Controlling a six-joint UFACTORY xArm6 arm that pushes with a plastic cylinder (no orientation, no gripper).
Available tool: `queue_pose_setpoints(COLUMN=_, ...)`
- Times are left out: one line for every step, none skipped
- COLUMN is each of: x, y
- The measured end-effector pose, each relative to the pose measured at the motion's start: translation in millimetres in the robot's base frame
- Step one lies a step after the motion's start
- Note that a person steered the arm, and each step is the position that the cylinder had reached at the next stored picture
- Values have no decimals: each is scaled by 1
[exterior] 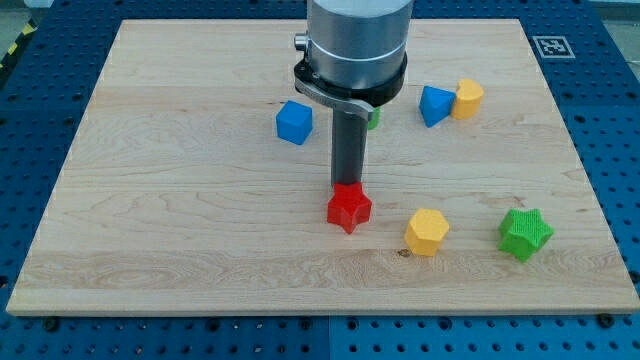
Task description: Slide the blue cube to the left side of red star
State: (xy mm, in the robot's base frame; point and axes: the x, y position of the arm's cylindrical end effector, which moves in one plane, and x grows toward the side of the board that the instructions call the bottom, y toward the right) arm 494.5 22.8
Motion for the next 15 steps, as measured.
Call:
queue_pose_setpoints(x=18, y=0)
queue_pose_setpoints(x=31, y=0)
queue_pose_setpoints(x=31, y=0)
queue_pose_setpoints(x=-1, y=0)
queue_pose_setpoints(x=-25, y=8)
queue_pose_setpoints(x=-43, y=25)
queue_pose_setpoints(x=-48, y=26)
queue_pose_setpoints(x=-51, y=26)
queue_pose_setpoints(x=-69, y=26)
queue_pose_setpoints(x=-92, y=23)
queue_pose_setpoints(x=-114, y=0)
queue_pose_setpoints(x=-119, y=-40)
queue_pose_setpoints(x=-113, y=-55)
queue_pose_setpoints(x=-109, y=-79)
queue_pose_setpoints(x=-102, y=-100)
